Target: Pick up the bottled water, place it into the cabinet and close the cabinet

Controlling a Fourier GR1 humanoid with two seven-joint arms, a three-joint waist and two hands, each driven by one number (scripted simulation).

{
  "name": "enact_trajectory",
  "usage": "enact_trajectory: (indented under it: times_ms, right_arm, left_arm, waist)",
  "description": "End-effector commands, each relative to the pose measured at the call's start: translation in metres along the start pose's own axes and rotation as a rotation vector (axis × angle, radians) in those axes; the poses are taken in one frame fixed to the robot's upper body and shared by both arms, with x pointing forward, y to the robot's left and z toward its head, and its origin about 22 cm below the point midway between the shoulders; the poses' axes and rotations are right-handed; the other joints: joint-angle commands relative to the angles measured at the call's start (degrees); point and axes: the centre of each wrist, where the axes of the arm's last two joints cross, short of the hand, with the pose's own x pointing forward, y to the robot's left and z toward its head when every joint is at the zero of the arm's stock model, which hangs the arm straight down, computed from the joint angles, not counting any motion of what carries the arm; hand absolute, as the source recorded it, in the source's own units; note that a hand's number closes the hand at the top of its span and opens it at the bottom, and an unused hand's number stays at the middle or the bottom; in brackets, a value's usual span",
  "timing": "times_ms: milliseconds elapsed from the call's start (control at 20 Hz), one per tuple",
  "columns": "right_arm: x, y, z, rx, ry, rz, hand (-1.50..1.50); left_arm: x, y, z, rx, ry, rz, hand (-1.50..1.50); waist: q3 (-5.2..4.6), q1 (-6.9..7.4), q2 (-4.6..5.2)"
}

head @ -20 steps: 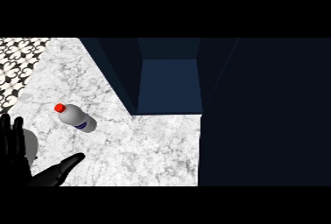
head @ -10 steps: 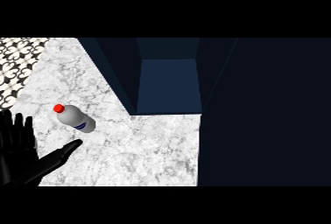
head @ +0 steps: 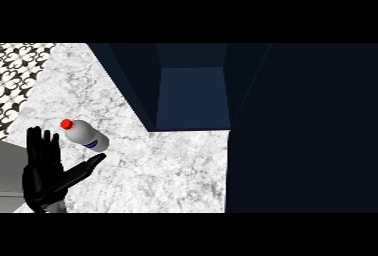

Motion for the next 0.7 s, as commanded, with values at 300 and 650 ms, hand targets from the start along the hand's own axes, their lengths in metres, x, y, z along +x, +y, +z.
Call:
enact_trajectory:
  times_ms: [300, 650]
  right_arm:
    - [0.031, -0.002, 0.009, -0.001, -0.054, 0.016, -1.50]
    - [0.043, 0.000, 0.012, 0.021, -0.081, 0.026, -1.50]
  left_arm:
    - [-0.052, 0.022, -0.018, 0.028, 0.021, 0.023, -1.50]
    - [-0.074, 0.025, -0.031, 0.062, 0.012, 0.001, -1.50]
  waist:
    - [0.02, 0.07, 0.02]
    - [-0.02, -0.35, 0.05]
